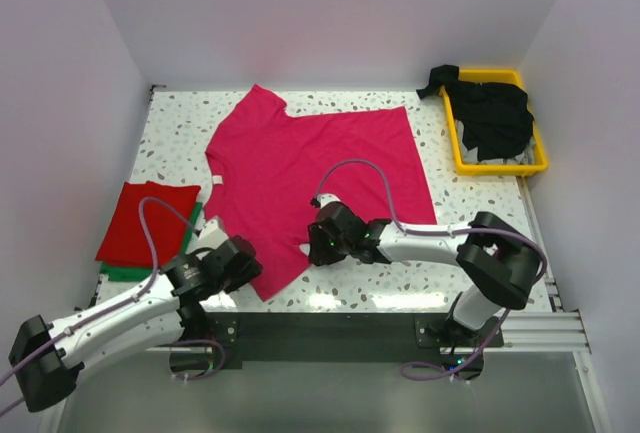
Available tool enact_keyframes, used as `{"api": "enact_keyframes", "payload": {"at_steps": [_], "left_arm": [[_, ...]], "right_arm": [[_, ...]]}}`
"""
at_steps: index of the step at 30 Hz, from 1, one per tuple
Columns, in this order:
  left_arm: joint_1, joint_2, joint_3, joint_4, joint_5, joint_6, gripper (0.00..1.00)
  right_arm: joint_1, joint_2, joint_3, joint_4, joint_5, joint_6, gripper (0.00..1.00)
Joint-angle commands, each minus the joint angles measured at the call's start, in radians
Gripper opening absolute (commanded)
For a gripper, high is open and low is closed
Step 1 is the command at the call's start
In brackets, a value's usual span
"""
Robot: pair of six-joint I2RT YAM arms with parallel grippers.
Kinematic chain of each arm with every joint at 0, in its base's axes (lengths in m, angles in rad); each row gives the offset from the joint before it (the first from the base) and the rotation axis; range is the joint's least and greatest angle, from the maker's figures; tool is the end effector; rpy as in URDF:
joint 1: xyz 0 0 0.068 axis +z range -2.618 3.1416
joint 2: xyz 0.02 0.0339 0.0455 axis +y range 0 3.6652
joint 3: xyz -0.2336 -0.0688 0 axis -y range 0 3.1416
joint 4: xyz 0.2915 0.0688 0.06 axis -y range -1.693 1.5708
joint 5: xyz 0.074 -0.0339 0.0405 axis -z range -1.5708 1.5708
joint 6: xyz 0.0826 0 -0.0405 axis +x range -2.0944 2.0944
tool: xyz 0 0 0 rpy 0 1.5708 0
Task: Fold and stack the t-shirts
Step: Flatten the tshirt out, then fold the tshirt
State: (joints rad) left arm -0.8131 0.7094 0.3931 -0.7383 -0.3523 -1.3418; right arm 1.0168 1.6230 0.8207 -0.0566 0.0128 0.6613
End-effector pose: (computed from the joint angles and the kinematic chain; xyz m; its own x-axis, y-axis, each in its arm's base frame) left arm 0.1673 -0.1353 0.1002 -0.6857 -0.6053 -0.4043 -0.4539 0.7898 -0.4126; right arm 0.2009 0.3228 0.0603 -0.8339 -0.1807 -0.5215 -0.4230 0.8162 0.3936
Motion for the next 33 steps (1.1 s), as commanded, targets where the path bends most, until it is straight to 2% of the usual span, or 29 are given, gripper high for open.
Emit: {"api": "enact_keyframes", "payload": {"at_steps": [1,6,13,15,20,22,25,31,33], "left_arm": [[-0.133,0.030,-0.013,-0.098,-0.102,-0.238,0.58],[-0.386,0.168,0.021,-0.139,-0.184,-0.471,0.59],[-0.426,0.251,0.043,-0.142,-0.244,-0.505,0.57],[-0.426,0.231,0.023,-0.118,-0.270,-0.494,0.53],[-0.426,0.179,-0.005,-0.020,-0.287,-0.421,0.33],[-0.428,0.173,-0.008,0.003,-0.293,-0.379,0.31],[-0.426,0.153,-0.002,-0.016,-0.312,-0.355,0.26],[-0.426,-0.020,0.001,-0.078,-0.375,-0.321,0.05],[-0.426,-0.074,0.006,-0.076,-0.390,-0.286,0.03]], "right_arm": [[-0.020,-0.073,0.038,-0.034,0.033,-0.012,0.36],[-0.049,-0.147,0.034,-0.075,0.059,-0.025,0.38],[-0.144,-0.320,-0.024,-0.155,0.118,-0.040,0.42],[-0.187,-0.379,-0.044,-0.176,0.122,-0.046,0.44],[-0.285,-0.463,-0.101,-0.221,0.122,-0.071,0.45],[-0.348,-0.486,-0.121,-0.244,0.110,-0.080,0.46],[-0.429,-0.505,-0.130,-0.304,0.090,-0.104,0.46],[-0.558,-0.590,-0.172,-0.403,0.085,-0.106,0.46],[-0.601,-0.614,-0.186,-0.432,0.082,-0.104,0.47]]}}
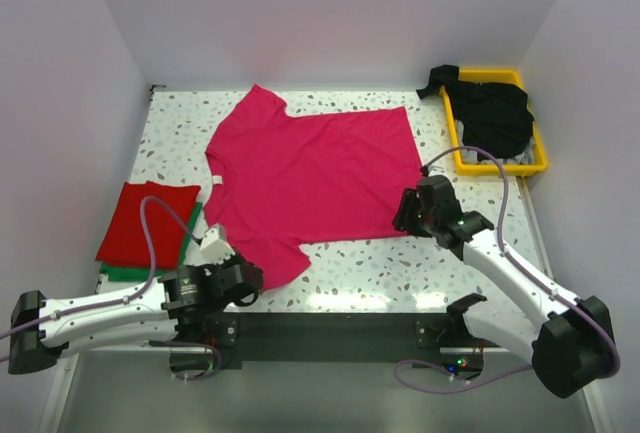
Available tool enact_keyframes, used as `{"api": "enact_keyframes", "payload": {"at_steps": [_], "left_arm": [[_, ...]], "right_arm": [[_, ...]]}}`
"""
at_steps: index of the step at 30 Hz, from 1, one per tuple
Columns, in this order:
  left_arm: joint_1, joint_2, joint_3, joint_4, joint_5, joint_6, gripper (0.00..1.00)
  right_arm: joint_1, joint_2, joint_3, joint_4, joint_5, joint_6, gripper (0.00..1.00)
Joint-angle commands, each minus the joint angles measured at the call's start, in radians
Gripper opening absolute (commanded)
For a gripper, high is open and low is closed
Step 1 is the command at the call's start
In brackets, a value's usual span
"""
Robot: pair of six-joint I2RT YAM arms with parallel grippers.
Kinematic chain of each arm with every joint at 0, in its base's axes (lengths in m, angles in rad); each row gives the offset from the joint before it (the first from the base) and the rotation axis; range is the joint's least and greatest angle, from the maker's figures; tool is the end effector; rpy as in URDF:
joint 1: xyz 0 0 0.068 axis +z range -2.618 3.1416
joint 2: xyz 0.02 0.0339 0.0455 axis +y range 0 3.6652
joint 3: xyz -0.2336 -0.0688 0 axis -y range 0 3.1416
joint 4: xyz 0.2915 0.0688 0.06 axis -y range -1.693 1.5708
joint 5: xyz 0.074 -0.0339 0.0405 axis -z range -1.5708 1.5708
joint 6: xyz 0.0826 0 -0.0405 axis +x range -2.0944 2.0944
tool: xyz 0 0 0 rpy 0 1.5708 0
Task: Fold and stack the t-shirts
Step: Fold the tshirt
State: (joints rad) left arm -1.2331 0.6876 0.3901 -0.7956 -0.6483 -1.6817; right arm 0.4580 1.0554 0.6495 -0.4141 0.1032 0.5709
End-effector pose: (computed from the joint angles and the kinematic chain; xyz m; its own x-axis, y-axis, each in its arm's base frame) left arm 0.1133 -0.1722 0.1095 -0.6235 -0.6155 -0.4821 -0.3655 0.7745 -0.5163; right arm 0.2754 0.1263 0.1426 -0.7554 0.2269 -0.6147 0.0374 0.9515 0.3053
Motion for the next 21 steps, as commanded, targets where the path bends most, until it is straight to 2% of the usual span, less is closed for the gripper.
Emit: {"api": "enact_keyframes", "payload": {"at_steps": [1,7,13,16,21], "left_arm": [[-0.006,-0.066,0.013,-0.020,-0.099,0.065,0.00],[-0.006,-0.033,0.061,-0.031,-0.113,0.108,0.00],[-0.006,-0.030,0.089,-0.005,-0.137,0.169,0.00],[-0.006,-0.026,0.093,0.030,-0.139,0.204,0.00],[-0.006,-0.028,0.099,0.036,-0.137,0.220,0.00]], "right_arm": [[-0.057,-0.061,-0.016,-0.086,-0.008,-0.016,0.48],[-0.203,-0.080,-0.031,-0.137,-0.063,0.003,0.49],[-0.380,-0.014,-0.031,-0.126,-0.102,0.040,0.46],[-0.449,0.024,-0.059,-0.075,-0.155,0.063,0.41],[-0.501,0.051,-0.120,0.003,-0.142,0.092,0.39]]}}
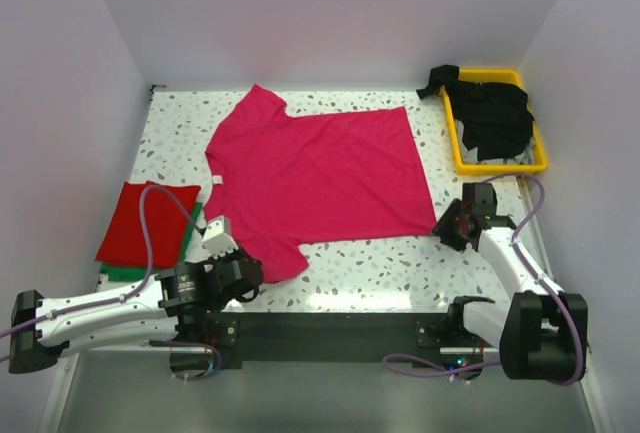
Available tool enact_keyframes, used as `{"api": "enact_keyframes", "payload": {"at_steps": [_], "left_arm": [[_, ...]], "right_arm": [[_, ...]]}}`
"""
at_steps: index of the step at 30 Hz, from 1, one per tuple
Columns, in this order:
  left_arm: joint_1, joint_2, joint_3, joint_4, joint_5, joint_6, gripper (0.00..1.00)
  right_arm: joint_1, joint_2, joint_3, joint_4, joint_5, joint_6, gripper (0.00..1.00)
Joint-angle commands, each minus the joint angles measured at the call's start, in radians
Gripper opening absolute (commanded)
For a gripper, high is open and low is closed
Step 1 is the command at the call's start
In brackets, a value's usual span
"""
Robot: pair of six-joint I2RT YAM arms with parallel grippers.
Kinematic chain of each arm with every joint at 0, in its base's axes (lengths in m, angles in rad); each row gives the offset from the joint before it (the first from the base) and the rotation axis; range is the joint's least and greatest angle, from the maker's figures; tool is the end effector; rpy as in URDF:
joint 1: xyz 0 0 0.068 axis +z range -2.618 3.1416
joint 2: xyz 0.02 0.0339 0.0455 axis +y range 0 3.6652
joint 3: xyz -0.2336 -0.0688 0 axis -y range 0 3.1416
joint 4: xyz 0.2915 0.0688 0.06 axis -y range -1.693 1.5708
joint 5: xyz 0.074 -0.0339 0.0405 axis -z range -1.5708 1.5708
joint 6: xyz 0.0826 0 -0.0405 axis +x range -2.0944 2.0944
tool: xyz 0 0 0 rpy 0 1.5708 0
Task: Fold and stack the t-shirts
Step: Fold the tshirt
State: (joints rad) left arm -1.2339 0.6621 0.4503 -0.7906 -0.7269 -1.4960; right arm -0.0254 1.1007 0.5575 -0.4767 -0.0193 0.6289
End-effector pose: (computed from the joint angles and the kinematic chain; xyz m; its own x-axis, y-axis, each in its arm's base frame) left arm 0.1200 -0.1767 0.1401 -0.6062 -0.5235 -0.5987 -0.2339 0.8369 -0.4949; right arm 0.2767 -0.0054 0.0890 -0.6798 0.6056 -0.4136 0.5134 0.7957 0.3212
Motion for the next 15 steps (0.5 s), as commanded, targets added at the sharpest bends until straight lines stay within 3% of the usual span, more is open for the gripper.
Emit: {"api": "enact_keyframes", "payload": {"at_steps": [1,15], "left_arm": [[-0.006,-0.010,0.039,0.028,-0.060,0.034,0.00],[-0.006,-0.062,0.044,-0.001,-0.078,0.026,0.00]], "right_arm": [[-0.018,0.011,-0.033,0.072,-0.011,0.035,0.39],[-0.021,0.034,-0.056,0.174,-0.011,0.045,0.39]]}}
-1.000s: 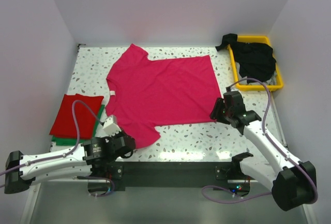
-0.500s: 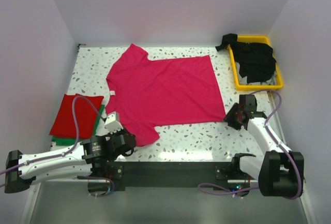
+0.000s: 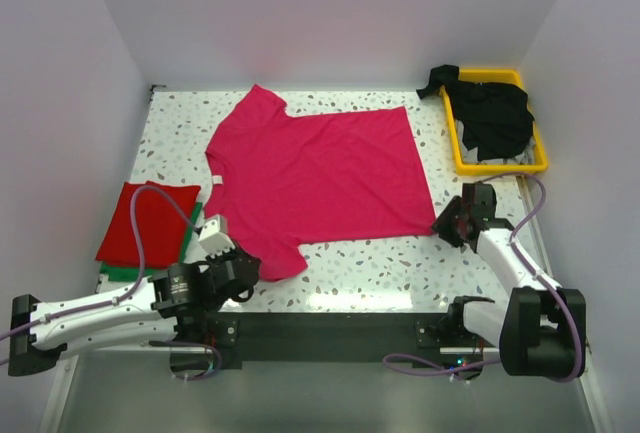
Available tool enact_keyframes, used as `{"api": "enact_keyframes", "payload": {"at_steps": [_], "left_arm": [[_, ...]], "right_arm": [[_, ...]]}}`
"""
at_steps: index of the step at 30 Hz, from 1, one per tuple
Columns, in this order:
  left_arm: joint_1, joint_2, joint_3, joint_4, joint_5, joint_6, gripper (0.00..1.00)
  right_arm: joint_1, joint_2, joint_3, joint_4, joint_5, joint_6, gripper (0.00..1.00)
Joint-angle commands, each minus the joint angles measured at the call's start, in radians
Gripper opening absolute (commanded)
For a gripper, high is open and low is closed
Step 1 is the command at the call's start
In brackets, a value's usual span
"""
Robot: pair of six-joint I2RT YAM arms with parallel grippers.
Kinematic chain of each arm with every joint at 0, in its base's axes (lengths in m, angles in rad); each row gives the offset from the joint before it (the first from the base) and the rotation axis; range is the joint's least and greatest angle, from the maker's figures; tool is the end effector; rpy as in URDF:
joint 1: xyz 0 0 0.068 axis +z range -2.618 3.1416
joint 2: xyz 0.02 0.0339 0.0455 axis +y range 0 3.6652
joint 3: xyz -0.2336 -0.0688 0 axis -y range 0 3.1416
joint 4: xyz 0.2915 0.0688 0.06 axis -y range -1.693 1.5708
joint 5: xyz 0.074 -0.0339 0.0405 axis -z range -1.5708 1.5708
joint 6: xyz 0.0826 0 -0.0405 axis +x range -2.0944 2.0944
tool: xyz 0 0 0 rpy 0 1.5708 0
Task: Fold and stack the t-shirts
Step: Fold the tshirt
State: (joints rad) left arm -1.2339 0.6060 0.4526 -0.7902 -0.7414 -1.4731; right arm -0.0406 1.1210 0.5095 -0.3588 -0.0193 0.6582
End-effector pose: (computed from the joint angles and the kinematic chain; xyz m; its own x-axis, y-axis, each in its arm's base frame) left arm 0.1202 -0.1745 0.1521 -0.5885 -0.5404 -0.6014 -0.2113 0.8208 -0.5307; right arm 0.2799 -0.0098 0.0765 -0.6340 0.6378 -0.4373 0.5277 0.7702 0.3582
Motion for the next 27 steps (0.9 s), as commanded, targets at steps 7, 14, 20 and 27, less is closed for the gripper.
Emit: {"api": "enact_keyframes", "payload": {"at_steps": [7,14,20,27], "left_arm": [[-0.006,0.001,0.066,-0.011,-0.073,0.005,0.00],[-0.006,-0.006,0.083,-0.030,-0.082,-0.001,0.00],[-0.006,-0.018,0.126,-0.073,-0.119,-0.006,0.00],[-0.006,0.006,0.166,-0.086,-0.174,0.010,0.00]], "right_arm": [[-0.005,0.040,-0.019,0.064,-0.011,0.004,0.33],[-0.007,0.051,-0.014,0.070,-0.018,-0.008,0.34],[-0.005,0.103,0.003,0.093,-0.042,-0.012,0.20],[-0.005,0.086,0.053,0.055,-0.053,-0.034,0.04]]}}
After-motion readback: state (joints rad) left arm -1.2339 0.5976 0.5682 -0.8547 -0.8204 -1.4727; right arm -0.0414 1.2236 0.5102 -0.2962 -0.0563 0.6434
